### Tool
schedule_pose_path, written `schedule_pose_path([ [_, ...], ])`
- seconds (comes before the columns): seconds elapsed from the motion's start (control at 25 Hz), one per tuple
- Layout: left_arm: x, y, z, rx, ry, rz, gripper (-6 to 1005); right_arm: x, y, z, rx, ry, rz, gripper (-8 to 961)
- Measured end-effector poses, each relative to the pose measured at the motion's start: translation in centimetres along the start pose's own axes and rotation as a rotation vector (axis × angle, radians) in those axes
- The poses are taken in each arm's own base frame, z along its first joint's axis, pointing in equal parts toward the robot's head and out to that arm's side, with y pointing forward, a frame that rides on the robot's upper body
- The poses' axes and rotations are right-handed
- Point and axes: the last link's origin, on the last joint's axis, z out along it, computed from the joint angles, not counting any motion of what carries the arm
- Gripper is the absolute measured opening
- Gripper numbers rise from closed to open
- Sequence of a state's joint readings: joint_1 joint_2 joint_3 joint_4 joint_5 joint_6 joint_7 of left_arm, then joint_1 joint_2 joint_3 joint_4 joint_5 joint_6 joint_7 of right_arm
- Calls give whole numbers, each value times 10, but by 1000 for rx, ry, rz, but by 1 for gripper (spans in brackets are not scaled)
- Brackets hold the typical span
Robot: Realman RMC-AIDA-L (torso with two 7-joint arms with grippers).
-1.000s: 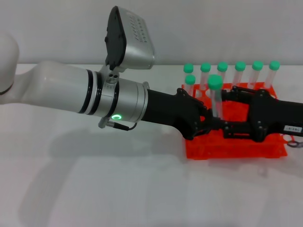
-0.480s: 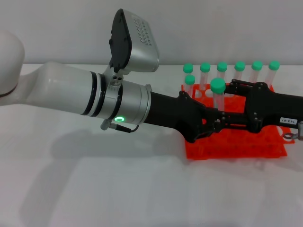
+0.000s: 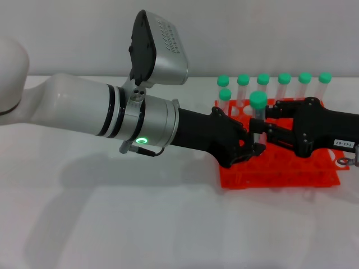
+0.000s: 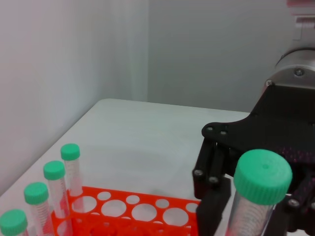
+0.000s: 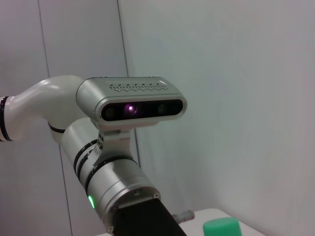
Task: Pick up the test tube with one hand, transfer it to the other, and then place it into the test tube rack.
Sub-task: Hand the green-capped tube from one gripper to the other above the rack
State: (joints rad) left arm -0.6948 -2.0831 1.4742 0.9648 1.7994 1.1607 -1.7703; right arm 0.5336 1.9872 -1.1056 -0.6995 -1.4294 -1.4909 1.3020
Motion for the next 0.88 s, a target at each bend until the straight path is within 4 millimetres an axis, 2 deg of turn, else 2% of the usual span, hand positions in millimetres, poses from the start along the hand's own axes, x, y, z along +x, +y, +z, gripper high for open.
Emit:
schedule_pose_path([
  [0.28, 0, 0, 0, 0, 0, 0, 192, 0, 0, 1, -1, -2, 0, 301],
  [0.52, -1, -1, -1, 10, 2, -4, 192, -1, 0, 0, 6, -10, 1, 238],
  [0.88, -16, -2, -10, 51, 16, -44, 192, -3, -6, -10, 51, -33, 5, 227],
])
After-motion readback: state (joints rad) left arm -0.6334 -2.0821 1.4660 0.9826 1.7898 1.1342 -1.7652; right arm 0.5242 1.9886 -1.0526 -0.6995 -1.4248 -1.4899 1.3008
